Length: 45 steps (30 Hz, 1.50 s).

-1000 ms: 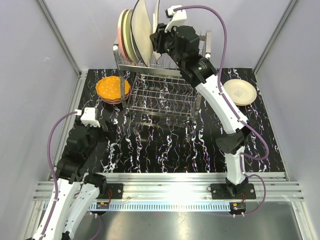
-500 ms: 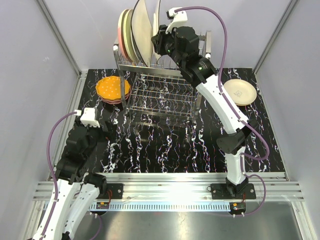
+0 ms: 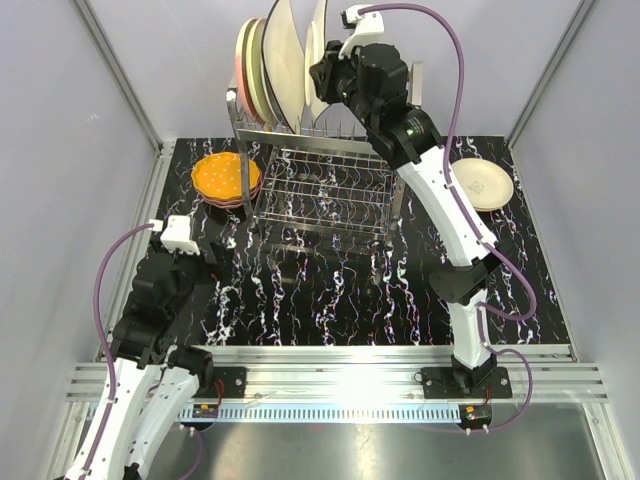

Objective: Unload the plates from the dish rack
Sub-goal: Grab a plate with the right arm

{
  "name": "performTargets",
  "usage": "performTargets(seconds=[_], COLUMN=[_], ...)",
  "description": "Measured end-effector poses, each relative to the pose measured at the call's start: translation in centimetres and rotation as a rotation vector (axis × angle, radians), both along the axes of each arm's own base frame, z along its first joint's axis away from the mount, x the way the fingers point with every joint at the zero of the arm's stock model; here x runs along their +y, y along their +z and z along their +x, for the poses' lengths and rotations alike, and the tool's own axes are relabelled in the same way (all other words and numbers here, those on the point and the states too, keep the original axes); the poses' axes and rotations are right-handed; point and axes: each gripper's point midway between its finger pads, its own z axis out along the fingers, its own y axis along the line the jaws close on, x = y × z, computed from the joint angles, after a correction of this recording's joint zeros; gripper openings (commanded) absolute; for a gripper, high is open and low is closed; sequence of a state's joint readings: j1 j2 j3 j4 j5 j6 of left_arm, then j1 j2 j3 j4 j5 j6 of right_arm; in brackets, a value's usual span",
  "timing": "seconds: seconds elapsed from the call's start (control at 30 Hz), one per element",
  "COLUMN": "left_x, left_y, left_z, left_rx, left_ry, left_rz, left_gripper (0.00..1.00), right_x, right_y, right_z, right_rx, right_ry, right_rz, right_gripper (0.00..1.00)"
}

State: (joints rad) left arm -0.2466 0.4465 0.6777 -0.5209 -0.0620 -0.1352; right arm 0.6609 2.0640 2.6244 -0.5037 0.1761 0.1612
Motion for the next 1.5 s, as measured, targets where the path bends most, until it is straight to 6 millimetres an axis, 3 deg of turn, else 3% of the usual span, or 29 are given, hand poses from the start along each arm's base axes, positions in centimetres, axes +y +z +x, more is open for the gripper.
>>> performTargets(seconds=[0.47, 1.5], left_x=[0.0, 0.0], left_y=[-0.2, -0.5], left_z=[0.1, 0.2], left_rx=[0.01, 0.02], left_ry=[0.0, -0.001], left_rz=[0.003, 0.009], left_gripper=[0.99, 0.99], right_x=[-0.4, -1.9], right_y=[2.5, 4.9], right_z=[-0.6, -1.6], right_rx=[-0.047, -0.08], right_ry=[0.003, -0.004], right_rz=[0.036, 0.068], right_gripper=[0.0, 0.0])
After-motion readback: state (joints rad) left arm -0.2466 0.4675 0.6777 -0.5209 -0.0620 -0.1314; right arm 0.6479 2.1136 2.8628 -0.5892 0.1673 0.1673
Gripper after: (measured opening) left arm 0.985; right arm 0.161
